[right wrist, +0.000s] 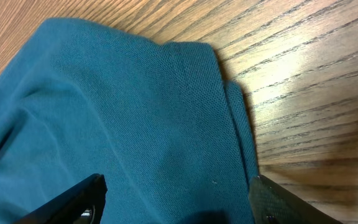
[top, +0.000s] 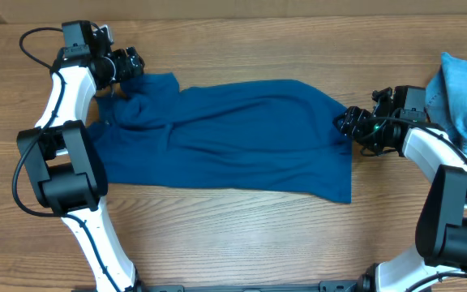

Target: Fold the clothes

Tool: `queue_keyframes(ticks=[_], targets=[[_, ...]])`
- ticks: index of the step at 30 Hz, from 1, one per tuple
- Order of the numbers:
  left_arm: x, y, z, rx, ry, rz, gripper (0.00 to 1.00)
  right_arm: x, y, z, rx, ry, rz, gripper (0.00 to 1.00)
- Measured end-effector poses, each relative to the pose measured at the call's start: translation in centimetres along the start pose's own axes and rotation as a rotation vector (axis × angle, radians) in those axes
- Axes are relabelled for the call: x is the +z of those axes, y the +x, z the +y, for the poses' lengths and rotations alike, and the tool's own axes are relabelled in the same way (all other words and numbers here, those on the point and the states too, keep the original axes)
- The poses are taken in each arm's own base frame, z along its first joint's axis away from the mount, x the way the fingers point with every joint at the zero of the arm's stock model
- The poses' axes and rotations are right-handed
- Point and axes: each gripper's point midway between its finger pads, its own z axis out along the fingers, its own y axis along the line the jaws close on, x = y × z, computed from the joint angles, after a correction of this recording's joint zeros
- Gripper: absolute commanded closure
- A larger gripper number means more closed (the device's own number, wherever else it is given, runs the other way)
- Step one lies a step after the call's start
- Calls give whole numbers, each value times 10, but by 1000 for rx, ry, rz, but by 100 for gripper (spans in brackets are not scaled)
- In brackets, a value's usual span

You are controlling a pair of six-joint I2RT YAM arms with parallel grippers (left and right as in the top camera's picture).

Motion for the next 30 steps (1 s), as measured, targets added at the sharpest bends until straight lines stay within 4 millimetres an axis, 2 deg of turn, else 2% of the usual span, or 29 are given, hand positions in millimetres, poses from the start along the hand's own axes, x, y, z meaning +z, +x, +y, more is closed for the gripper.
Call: queue_keyframes(ticks=[8,11,15,18,24,26,30], targets=[[8,9,1,-12,-2,28,15,0,0,0,1,-1,1,23],[13,16,4,-21,-11,50,23,0,0,0,-1,0,0,23],[13,27,12,-30,-51,92,20,0,0,0,0,-1,0,23],[13,33,16,-24,-86,112,21,0,0,0,0,-1,-1,23],[13,30,20,-6,-110,98,38,0,0,0,-1,0,0,27],[13,28,20,1,-115,91,48,0,0,0,3,0,2,27],[15,24,17,16,-108,74,49,0,2,0,6,2,8,27]])
